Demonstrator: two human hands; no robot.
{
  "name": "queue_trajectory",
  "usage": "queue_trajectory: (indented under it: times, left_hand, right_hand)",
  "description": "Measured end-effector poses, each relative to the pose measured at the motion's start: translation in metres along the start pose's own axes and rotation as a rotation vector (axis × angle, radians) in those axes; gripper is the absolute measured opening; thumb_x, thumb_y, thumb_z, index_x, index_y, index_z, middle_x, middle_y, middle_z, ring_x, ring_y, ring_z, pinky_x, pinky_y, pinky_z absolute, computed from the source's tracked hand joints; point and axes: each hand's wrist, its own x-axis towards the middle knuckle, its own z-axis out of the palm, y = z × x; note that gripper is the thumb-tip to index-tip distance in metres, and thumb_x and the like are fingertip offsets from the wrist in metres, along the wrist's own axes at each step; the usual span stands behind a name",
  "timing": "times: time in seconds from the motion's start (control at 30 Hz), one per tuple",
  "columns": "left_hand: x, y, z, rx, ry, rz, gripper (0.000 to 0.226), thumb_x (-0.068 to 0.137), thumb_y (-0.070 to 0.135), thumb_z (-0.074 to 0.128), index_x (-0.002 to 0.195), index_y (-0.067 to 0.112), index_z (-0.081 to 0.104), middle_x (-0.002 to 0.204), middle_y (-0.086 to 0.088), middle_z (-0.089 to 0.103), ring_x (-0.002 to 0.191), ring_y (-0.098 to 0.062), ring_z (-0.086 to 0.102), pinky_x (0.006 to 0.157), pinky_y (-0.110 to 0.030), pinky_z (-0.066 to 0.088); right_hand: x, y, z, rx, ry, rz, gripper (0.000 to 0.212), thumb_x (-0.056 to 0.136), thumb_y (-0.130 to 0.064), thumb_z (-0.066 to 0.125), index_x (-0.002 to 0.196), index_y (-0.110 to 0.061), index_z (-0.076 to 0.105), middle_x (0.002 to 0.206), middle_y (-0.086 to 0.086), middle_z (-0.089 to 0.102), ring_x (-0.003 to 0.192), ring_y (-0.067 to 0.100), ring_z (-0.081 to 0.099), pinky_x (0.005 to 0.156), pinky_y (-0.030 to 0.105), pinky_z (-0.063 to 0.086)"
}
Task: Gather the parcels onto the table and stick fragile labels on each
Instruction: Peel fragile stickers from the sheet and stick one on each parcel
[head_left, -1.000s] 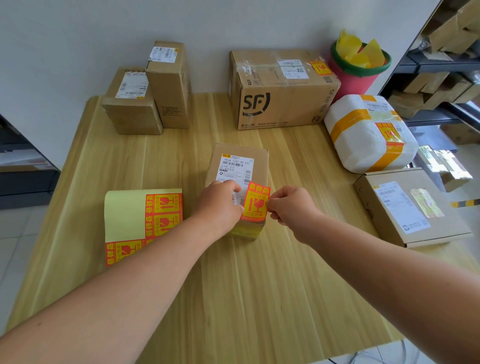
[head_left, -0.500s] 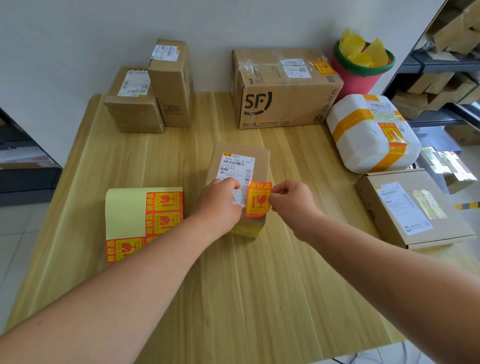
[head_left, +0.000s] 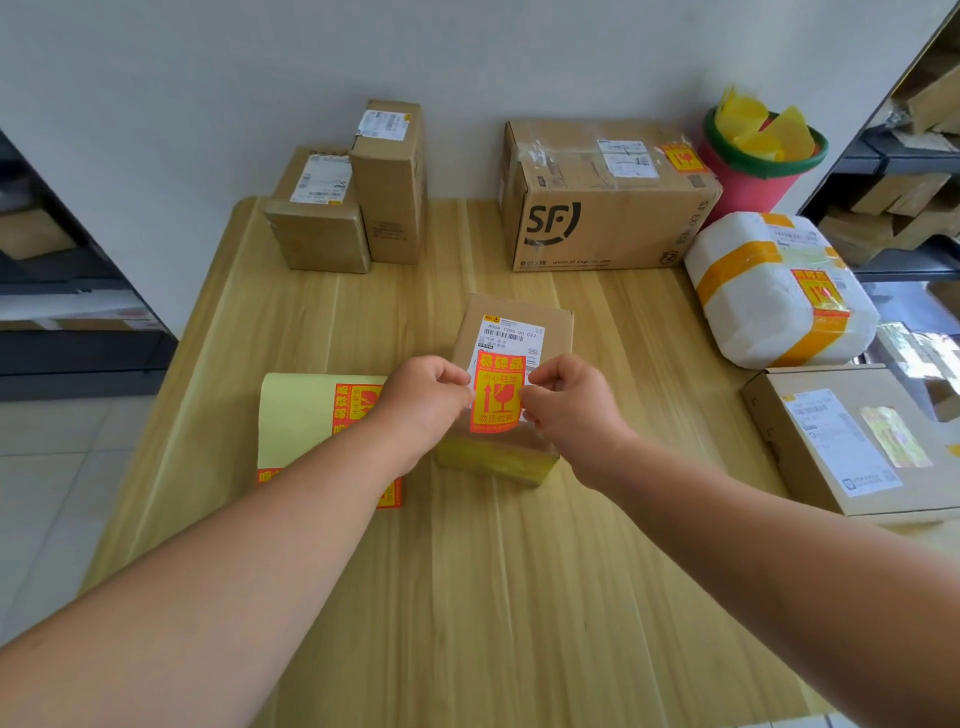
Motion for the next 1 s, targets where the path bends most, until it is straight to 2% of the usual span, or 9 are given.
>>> queue_trajectory:
  times: [0.1, 0.2, 0.3, 0.43, 0.87, 1.0]
  left_hand:
    - [0.001, -0.006, -0.006, 0.006, 0.012, -0.002, 0.017, 0.084, 0.004, 0.063, 0.077, 0.019, 0.061, 0.075, 0.001, 0.061, 0.072, -0.015, 0.057, 0.060, -0.024, 0.042]
    - [0.003, -0.009, -0.008, -0.017, 0.013, -0.020, 0.019, 0.083, 0.001, 0.065, 0.075, 0.018, 0.060, 0.073, 0.000, 0.060, 0.069, -0.015, 0.055, 0.058, -0.024, 0.041]
    - [0.006, -0.011, -0.009, -0.013, 0.021, -0.024, 0.014, 0.082, 0.005, 0.068, 0.076, 0.016, 0.062, 0.074, 0.000, 0.060, 0.068, -0.012, 0.054, 0.057, -0.023, 0.040]
    - [0.012, -0.010, -0.010, 0.010, 0.037, -0.018, 0.012, 0.084, 0.010, 0.068, 0.076, 0.016, 0.063, 0.072, 0.003, 0.058, 0.065, -0.009, 0.050, 0.055, -0.024, 0.037]
    - [0.027, -0.014, -0.009, 0.100, 0.076, -0.042, 0.018, 0.085, 0.007, 0.062, 0.072, 0.020, 0.061, 0.082, -0.002, 0.063, 0.079, -0.017, 0.057, 0.058, -0.024, 0.041]
    - [0.029, -0.015, -0.009, 0.141, 0.083, -0.040, 0.021, 0.083, 0.005, 0.060, 0.070, 0.021, 0.060, 0.080, -0.002, 0.064, 0.078, -0.020, 0.059, 0.061, -0.026, 0.044]
  right_hand:
    - [0.000, 0.001, 0.012, -0.003, -0.024, -0.005, 0.017, 0.082, -0.002, 0.061, 0.079, -0.016, 0.053, 0.069, 0.000, 0.055, 0.065, 0.018, 0.054, 0.061, 0.032, 0.042]
    - [0.000, 0.002, 0.021, 0.000, -0.034, -0.006, 0.017, 0.082, -0.001, 0.061, 0.077, -0.015, 0.053, 0.068, 0.002, 0.055, 0.065, 0.019, 0.053, 0.060, 0.032, 0.042]
    - [0.002, 0.003, 0.025, -0.023, -0.031, -0.020, 0.016, 0.080, -0.001, 0.062, 0.077, -0.014, 0.053, 0.071, 0.006, 0.056, 0.065, 0.019, 0.051, 0.058, 0.031, 0.041]
    - [0.007, 0.003, 0.026, -0.090, -0.015, -0.015, 0.013, 0.081, -0.004, 0.064, 0.078, -0.015, 0.057, 0.071, 0.002, 0.058, 0.064, 0.017, 0.055, 0.061, 0.033, 0.049]
    - [0.020, 0.006, 0.033, -0.335, 0.006, -0.063, 0.015, 0.079, -0.010, 0.063, 0.071, -0.022, 0.059, 0.072, -0.002, 0.062, 0.065, 0.020, 0.058, 0.063, 0.039, 0.055]
    - [0.021, 0.004, 0.034, -0.446, 0.008, -0.068, 0.013, 0.080, -0.013, 0.062, 0.073, -0.023, 0.058, 0.076, -0.001, 0.065, 0.070, 0.020, 0.062, 0.059, 0.029, 0.051]
